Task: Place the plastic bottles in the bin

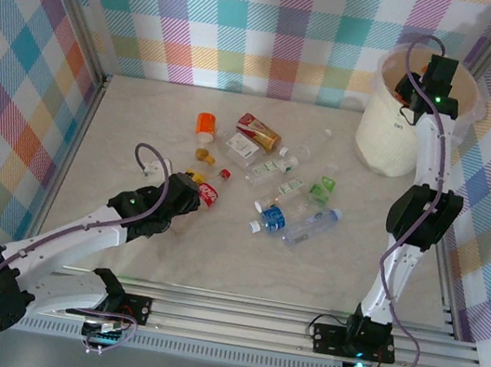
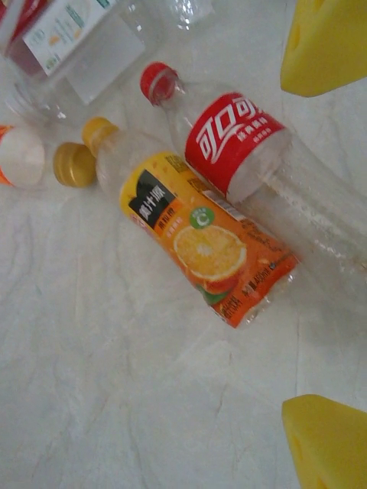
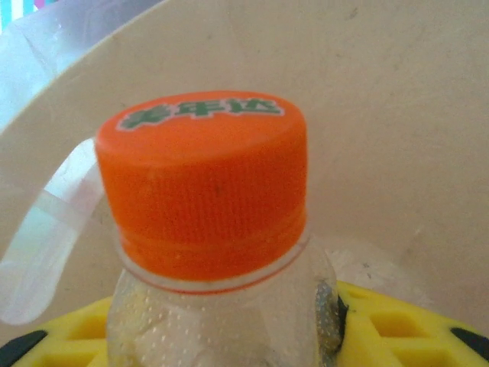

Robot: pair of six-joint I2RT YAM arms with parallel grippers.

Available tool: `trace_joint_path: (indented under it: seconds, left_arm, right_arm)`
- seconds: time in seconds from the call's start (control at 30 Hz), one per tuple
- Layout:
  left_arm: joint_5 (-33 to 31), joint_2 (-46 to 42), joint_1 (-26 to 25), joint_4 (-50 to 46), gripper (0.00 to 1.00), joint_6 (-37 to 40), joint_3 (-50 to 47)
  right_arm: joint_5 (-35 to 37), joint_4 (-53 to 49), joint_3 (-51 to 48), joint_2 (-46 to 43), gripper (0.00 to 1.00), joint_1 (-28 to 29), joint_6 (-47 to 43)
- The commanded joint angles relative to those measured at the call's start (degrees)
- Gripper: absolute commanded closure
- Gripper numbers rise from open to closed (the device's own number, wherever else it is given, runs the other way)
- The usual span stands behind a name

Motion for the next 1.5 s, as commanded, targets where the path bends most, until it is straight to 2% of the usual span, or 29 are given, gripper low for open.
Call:
trace_joint_path:
  seconds: [0.0, 0.27, 0.63, 0.7, 0.77, 0.8, 0.9, 1.1, 1.27, 1.47]
  left_arm:
    - [-1.1, 0.6, 0.9, -3.6, 0.00, -0.7, 1.5]
    - [0.4, 2.3, 1.5, -3.4, 0.00, -0.7, 1.5]
    - [2.9, 4.1, 1.6, -1.3, 0.00, 0.3, 2.2]
    - [4.9, 4.2, 1.6, 0.2, 0.00, 1.4, 2.5]
    - [9.1, 3.8, 1.6, 3.9, 0.00, 3.8, 2.1]
    - [11.4, 3.5, 1.6, 6.5, 0.00, 5.8, 1.6]
    - [16.1, 2.6, 1.6, 12.2, 0.00, 7.9, 0.4]
    - [14.4, 3.1, 1.6, 12.2, 0.00, 7.9, 1.0]
    - [14.4, 3.7, 1.6, 15.2, 0.00, 8.2, 0.2]
    - [15.2, 1.1, 1.6, 21.9, 0.00, 8.5, -2.9]
  right_arm:
    - [0.4, -2.7, 3.5, 1.0, 0.46, -0.2, -2.2]
    - [-0.8, -3.6, 5.0, -0.9, 0.33, -0.1, -1.8]
    - [-6.3, -6.6, 4.9, -7.3, 0.15, 0.7, -4.7]
    - [-6.6, -8.0, 4.5, -8.9, 0.11, 1.4, -5.3]
    - [-8.5, -9.7, 3.5, -10.7, 0.00, 2.4, -6.6]
    - [-8.8, -10.7, 2.3, -12.1, 0.00, 3.1, -7.2]
    - [-9.0, -9.8, -5.0, -17.7, 0.00, 5.7, -9.2]
    - [-9.5, -8.1, -25.9, -31.6, 0.00, 12.0, -8.9]
    - [-7.9, 2.3, -53.4, -46.3, 0.00, 14.9, 3.7]
    - [-7.7, 4.2, -72.1, -57.0, 0.00, 15.6, 17.2]
